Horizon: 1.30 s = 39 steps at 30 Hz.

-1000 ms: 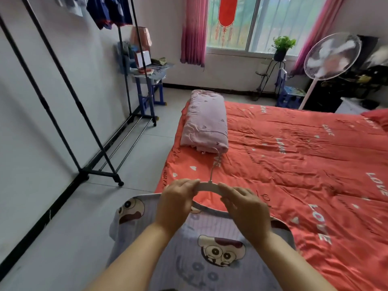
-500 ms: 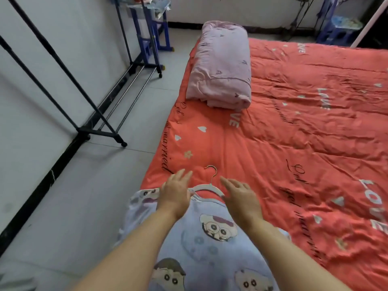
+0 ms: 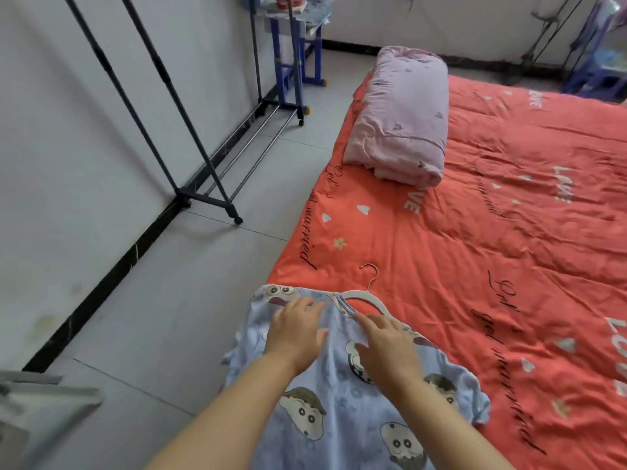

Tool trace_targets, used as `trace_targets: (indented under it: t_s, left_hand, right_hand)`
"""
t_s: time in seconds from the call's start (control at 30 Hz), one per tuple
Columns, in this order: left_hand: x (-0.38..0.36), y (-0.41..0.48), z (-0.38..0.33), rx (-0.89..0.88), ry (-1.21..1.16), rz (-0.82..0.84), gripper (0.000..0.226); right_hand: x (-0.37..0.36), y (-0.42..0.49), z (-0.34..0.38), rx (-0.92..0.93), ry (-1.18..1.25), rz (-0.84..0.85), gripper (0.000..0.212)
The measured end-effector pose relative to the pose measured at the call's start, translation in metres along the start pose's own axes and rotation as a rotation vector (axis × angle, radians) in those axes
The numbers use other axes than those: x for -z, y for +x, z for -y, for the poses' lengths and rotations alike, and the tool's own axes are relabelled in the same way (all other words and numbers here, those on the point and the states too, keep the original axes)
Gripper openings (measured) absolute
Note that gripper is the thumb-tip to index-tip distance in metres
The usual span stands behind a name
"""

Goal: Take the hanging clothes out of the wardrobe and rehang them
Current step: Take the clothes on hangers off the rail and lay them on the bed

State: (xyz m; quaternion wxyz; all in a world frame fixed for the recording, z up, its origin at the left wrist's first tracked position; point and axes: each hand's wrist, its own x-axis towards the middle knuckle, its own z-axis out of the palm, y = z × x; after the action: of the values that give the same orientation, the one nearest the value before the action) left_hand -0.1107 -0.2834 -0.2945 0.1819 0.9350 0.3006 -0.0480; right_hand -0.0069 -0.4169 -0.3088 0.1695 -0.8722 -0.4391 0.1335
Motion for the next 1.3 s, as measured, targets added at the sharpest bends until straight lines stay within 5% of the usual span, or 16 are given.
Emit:
trace_targets:
  t_s: [0.3, 0.57, 1.0, 1.3]
  left_hand:
    - [0.112, -0.155, 0.060, 0.144, 0.071, -0.207, 0.047]
    - [0.185, -0.414, 0.142, 0.469, 0.116, -0.432, 0.045]
    - [0.166, -0.908, 0.156, 1.274, 0.109, -0.697, 0.050]
    - [0.126, -1.105, 0.105, 1.714, 0.148, -0.866, 0.054]
  right_hand:
    - [0.050, -0.052, 0.158, 0.261, -0.048, 0.028, 0.055]
    - [0.058, -0.181, 0.363, 0.620, -0.107, 0.145, 0.054]
    - [-0.009, -0.518, 0.636, 1.377, -0.061, 0.370, 0.052]
    - [-0.046, -0.705, 0.744, 1.840, 0.005, 0.540, 0.050]
